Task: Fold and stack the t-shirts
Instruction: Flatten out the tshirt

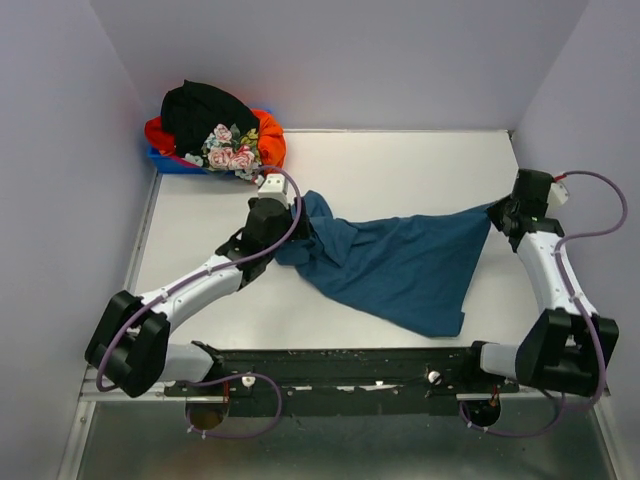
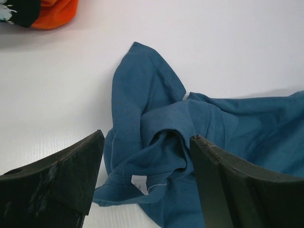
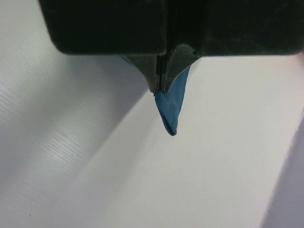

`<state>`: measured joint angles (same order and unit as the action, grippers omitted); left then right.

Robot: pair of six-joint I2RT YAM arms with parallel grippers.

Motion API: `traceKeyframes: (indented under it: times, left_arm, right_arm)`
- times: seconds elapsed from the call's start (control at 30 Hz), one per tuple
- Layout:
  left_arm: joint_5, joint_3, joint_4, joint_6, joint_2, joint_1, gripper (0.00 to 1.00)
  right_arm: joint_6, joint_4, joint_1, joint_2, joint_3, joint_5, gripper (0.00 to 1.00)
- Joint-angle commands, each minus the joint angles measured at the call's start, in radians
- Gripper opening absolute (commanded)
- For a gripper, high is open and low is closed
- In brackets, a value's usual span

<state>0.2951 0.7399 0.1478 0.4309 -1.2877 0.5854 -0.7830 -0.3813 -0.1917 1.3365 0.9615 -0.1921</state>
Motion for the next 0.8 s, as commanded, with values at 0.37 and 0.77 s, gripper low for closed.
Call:
traceKeyframes:
  times: [0.37, 0.77]
  left_arm:
    - [0.024, 0.292, -0.213, -0.023, -0.165, 0.159, 0.81]
    - [0.047, 0.329, -0.384, 0.256, -0.234, 0.243, 0.79]
  right_arm:
    - [0.074, 0.077, -0.005, -0.372, -0.325, 0.037, 0.01]
    - [0.065, 0.116, -0.005, -0.359, -0.356, 0.072, 0.01]
